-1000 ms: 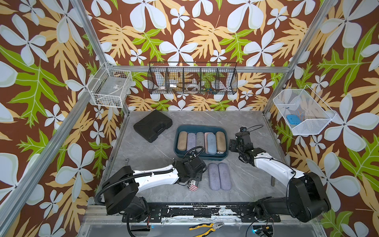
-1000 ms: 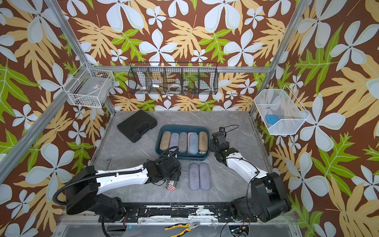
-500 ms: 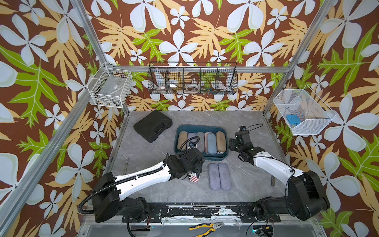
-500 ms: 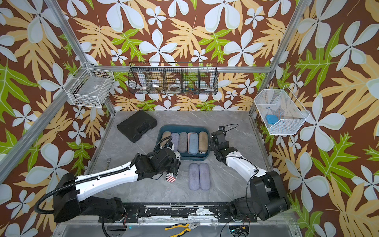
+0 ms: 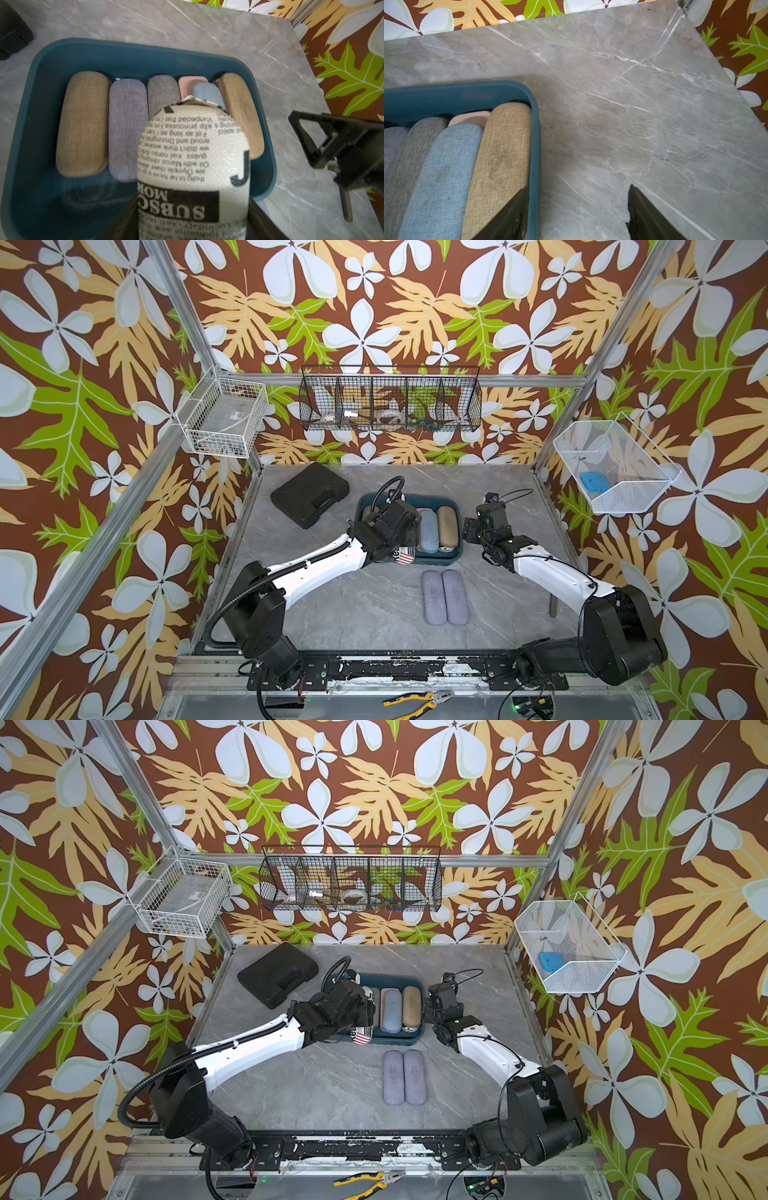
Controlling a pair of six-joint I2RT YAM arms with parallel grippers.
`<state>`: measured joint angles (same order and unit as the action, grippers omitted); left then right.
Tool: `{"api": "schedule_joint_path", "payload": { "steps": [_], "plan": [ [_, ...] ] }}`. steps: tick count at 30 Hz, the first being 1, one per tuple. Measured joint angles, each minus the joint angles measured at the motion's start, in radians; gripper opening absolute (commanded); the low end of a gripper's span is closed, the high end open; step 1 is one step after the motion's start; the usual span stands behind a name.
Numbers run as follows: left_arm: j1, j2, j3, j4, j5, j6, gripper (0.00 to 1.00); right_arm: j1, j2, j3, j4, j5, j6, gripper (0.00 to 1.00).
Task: Put the glasses cases into the storage boxes
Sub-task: Place the glasses case in the storage box.
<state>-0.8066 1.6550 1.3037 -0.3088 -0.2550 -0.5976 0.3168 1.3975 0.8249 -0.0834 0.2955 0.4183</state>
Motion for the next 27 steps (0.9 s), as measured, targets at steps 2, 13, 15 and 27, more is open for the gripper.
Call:
{"api": "schedule_joint_path", "payload": {
  "steps": [2, 13, 15, 27],
  "plan": [
    [0.016, 0.053, 0.053, 0.007, 0.008, 0.010, 0.65, 0.000, 0.000, 0.000, 0.001, 0.000, 0.000, 0.75],
    [0.070, 0.263, 0.227, 0.012, 0.032, 0.027, 0.65, 0.000, 0.000, -0.004, 0.000, 0.005, -0.001, 0.75],
    [0.077, 0.281, 0.234, 0.008, 0.027, 0.027, 0.66, 0.000, 0.000, -0.004, 0.000, 0.010, -0.002, 0.75],
    [0.085, 0.346, 0.229, 0.006, 0.032, 0.026, 0.66, 0.000, -0.001, -0.004, -0.001, 0.019, -0.004, 0.75]
  ]
}}
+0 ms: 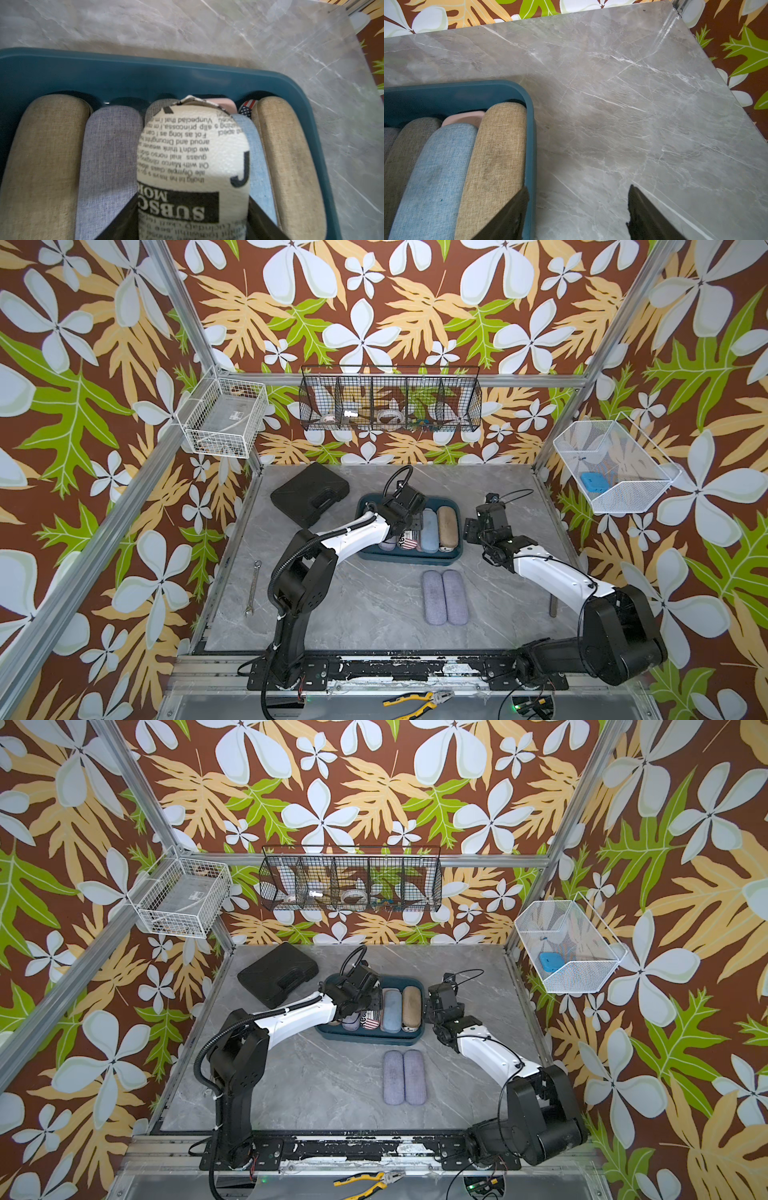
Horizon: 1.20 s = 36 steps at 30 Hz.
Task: Put the glasses cases into the storage boxes
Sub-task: Place the glasses case in the storage box.
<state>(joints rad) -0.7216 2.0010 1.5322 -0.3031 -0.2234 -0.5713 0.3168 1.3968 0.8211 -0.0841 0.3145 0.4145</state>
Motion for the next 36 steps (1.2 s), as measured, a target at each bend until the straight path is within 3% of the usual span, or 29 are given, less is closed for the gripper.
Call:
{"api": "schedule_joint_path", "payload": {
  "steps": [22, 36],
  "plan": [
    [0.014, 0.058, 0.019, 0.010, 0.009, -0.005, 0.72, 0.000, -0.013, -0.006, -0.014, 0.009, 0.000, 0.75],
    [0.014, -0.109, -0.064, 0.040, 0.027, -0.015, 0.78, 0.000, -0.013, -0.006, -0.014, 0.010, 0.001, 0.75]
  ]
}}
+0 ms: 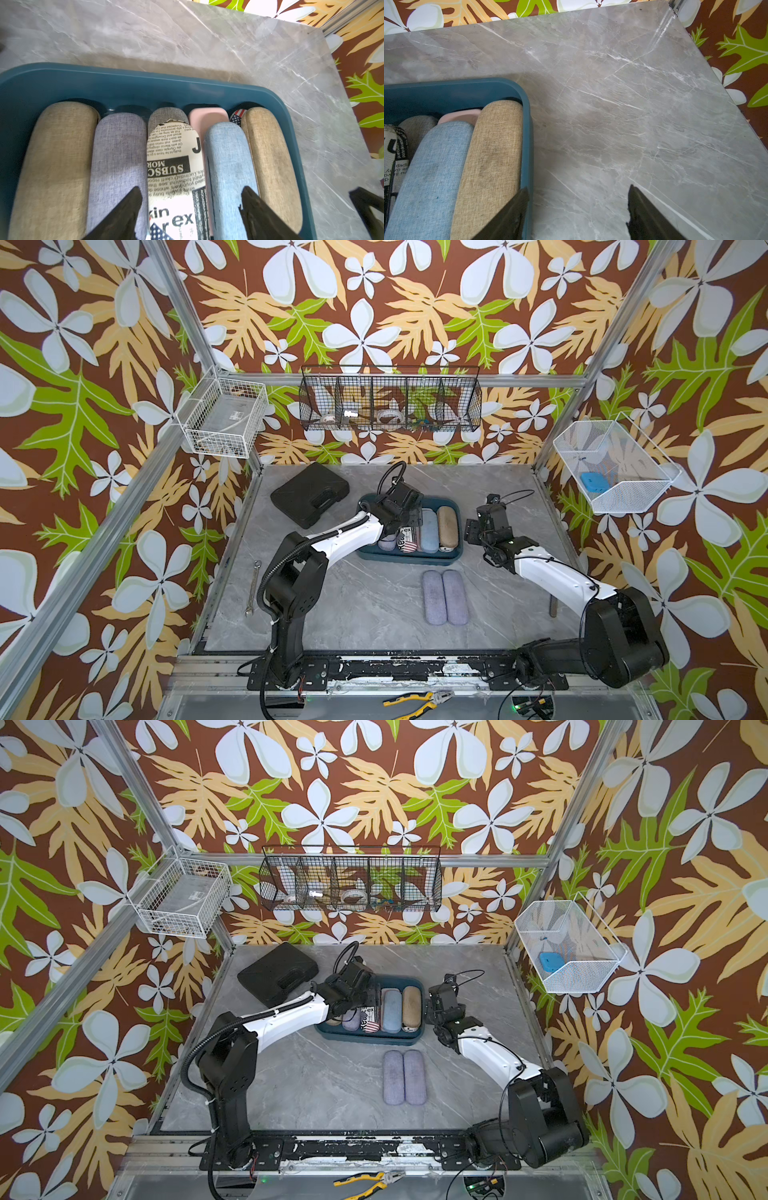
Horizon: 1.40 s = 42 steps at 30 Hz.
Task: Put the glasses cases into the storage boxes
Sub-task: Place the glasses case in the storage box, then pick up the glasses case at the center of the board.
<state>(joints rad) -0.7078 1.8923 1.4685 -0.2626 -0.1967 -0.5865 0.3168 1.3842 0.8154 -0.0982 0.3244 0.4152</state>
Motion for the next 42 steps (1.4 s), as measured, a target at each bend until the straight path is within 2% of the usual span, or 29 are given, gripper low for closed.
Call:
{"api": "schedule_joint_path", "payload": {
  "steps": [8, 15, 20, 24, 29, 35, 42],
  "plan": [
    [0.000, -0.185, -0.176, 0.064, 0.014, -0.019, 0.78, 0.000, -0.066, -0.051, 0.009, -0.023, 0.002, 0.75],
    [0.000, -0.358, -0.354, 0.116, -0.006, -0.030, 0.82, 0.000, -0.182, -0.179, 0.018, -0.132, 0.008, 0.75],
    [0.000, -0.450, -0.456, 0.148, -0.038, -0.020, 0.84, 0.015, -0.298, -0.278, 0.016, -0.196, 0.034, 0.83],
    [0.000, -0.501, -0.520, 0.169, -0.058, -0.018, 0.84, 0.085, -0.352, -0.335, 0.008, -0.223, 0.058, 0.88],
    [0.000, -0.533, -0.570, 0.198, -0.047, -0.027, 0.84, 0.124, -0.361, -0.389, 0.009, -0.230, 0.110, 0.87],
    [-0.006, -0.531, -0.623, 0.229, 0.024, -0.088, 0.83, 0.130, -0.391, -0.433, -0.009, -0.231, 0.158, 0.86],
    [-0.106, -0.446, -0.600, 0.222, 0.074, -0.155, 0.84, 0.131, -0.415, -0.439, -0.011, -0.188, 0.187, 0.86]
  ]
}}
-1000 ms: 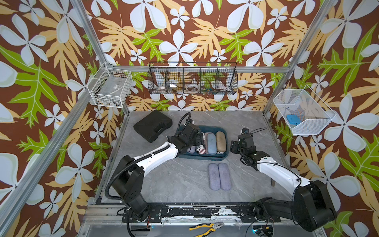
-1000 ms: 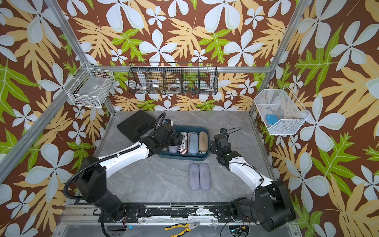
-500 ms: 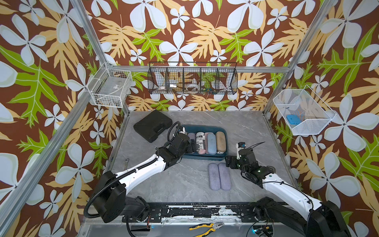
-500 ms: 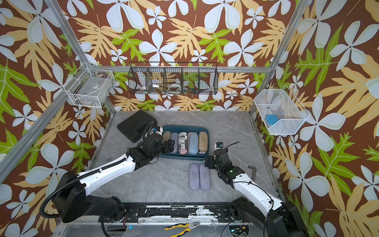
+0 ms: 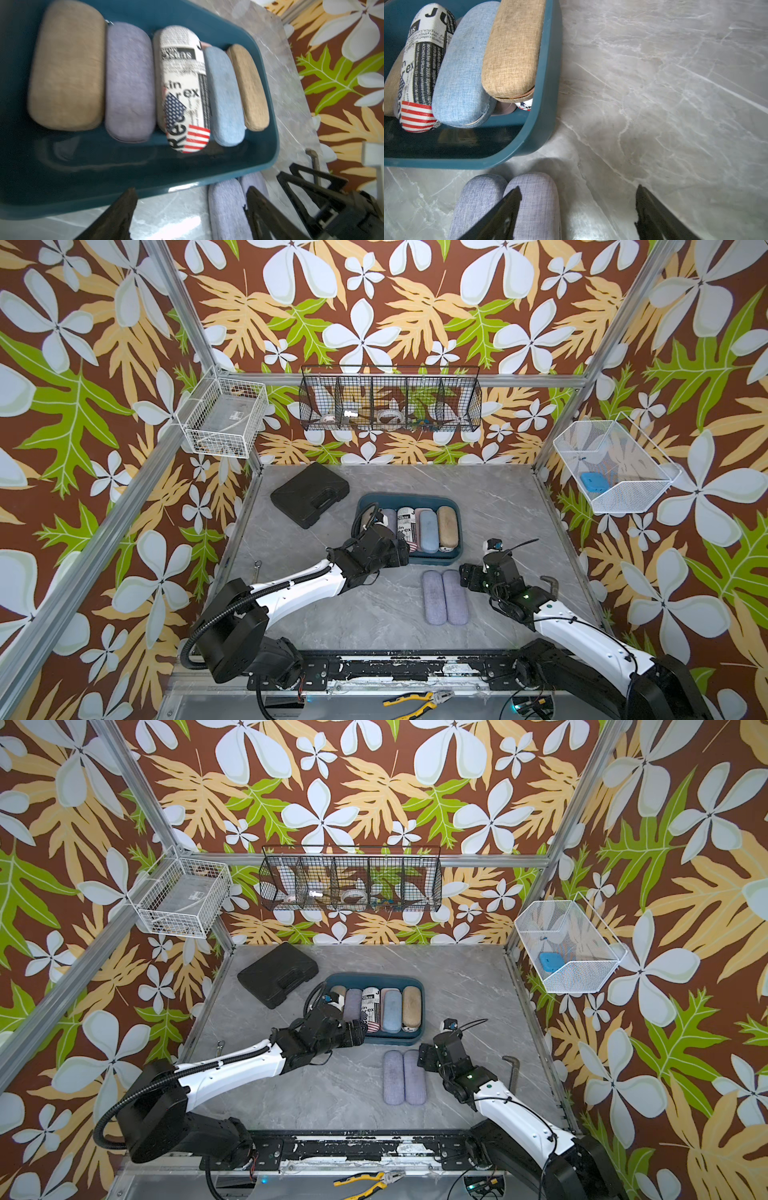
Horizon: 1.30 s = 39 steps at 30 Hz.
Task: Put the glasses cases into the storage boxes
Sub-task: Pick up the glasses case at the center of the board.
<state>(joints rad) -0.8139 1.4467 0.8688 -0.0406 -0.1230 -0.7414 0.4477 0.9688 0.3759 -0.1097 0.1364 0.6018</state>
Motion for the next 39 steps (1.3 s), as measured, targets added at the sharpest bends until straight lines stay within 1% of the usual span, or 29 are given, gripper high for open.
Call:
{"api": "schedule_joint_path", "payload": {
  "steps": [5, 8, 14, 19, 24, 28, 33, 39],
  "plan": [
    [-0.063, 0.066, 0.048, -0.044, 0.009, -0.035, 0.84, 0.000, -0.019, 0.000, -0.014, 0.043, 0.020, 0.84],
    [-0.110, 0.112, 0.080, -0.078, 0.027, -0.038, 0.84, 0.000, -0.059, -0.007, -0.026, 0.080, 0.031, 0.83],
    [-0.198, 0.214, 0.170, -0.145, 0.037, -0.038, 0.84, 0.000, -0.185, -0.061, -0.056, 0.135, 0.075, 0.82],
    [-0.268, 0.321, 0.278, -0.198, 0.045, -0.016, 0.85, 0.000, -0.312, -0.098, -0.100, 0.171, 0.091, 0.82],
    [-0.290, 0.380, 0.315, -0.235, 0.040, -0.019, 0.84, 0.000, -0.426, -0.122, -0.140, 0.192, 0.093, 0.82],
    [-0.310, 0.404, 0.320, -0.252, 0.023, -0.036, 0.84, -0.001, -0.488, -0.142, -0.169, 0.202, 0.098, 0.82],
    [-0.332, 0.434, 0.334, -0.274, 0.009, -0.050, 0.84, -0.001, -0.538, -0.170, -0.185, 0.203, 0.106, 0.82],
    [-0.335, 0.449, 0.343, -0.291, -0.018, -0.064, 0.81, -0.001, -0.576, -0.184, -0.201, 0.203, 0.122, 0.82]
  ]
}}
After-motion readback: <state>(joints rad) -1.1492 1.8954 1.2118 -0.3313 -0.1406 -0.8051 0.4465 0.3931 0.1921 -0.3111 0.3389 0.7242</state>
